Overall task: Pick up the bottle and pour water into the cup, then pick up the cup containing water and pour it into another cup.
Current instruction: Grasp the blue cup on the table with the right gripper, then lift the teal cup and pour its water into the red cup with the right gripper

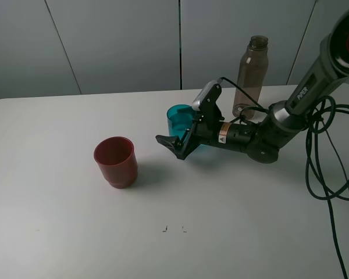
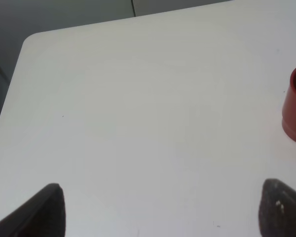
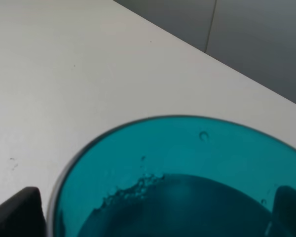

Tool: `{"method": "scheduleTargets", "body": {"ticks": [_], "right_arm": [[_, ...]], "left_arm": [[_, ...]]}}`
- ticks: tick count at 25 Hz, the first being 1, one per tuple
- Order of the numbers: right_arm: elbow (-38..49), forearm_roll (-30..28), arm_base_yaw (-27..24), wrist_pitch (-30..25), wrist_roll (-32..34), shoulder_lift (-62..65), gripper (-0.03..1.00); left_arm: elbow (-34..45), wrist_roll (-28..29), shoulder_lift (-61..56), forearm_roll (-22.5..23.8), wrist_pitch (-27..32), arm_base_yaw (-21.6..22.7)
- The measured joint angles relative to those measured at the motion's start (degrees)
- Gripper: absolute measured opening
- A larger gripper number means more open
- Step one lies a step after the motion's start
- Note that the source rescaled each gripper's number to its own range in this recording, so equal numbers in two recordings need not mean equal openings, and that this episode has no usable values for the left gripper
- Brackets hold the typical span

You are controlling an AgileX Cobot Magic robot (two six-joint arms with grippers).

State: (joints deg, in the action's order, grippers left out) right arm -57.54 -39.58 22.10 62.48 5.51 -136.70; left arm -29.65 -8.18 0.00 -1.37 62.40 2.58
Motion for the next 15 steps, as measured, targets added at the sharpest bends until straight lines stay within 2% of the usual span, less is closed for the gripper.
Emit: {"method": "scheduleTargets", "body": {"ticks": [2,3,4,5,6,7,15], "right_arm": [[0.0,0.0,0.0,0.0,0.0,0.0,0.99],[0.0,0.1,0.0,0.0,0.0,0.0,0.92],[0.0,0.1,0.0,0.0,0.0,0.0,0.77],[0.0,0.3,0.0,0.0,0.0,0.0,0.50],[0.0,1.0,0.0,0.0,0.0,0.0,0.12],[0.0,1.2,0.0,-0.2,0.1,0.0,0.00],[-0.1,1.4,0.1,-0.4,0.4,0.0,0.01]], "left_arm": [[0.0,0.0,0.0,0.0,0.0,0.0],[0.0,0.0,0.0,0.0,0.0,0.0],[0.0,0.0,0.0,0.0,0.0,0.0],[0.0,0.0,0.0,0.0,0.0,0.0],[0.0,0.0,0.0,0.0,0.0,0.0],[0.0,0.0,0.0,0.0,0.0,0.0],[0.0,0.0,0.0,0.0,0.0,0.0]]}}
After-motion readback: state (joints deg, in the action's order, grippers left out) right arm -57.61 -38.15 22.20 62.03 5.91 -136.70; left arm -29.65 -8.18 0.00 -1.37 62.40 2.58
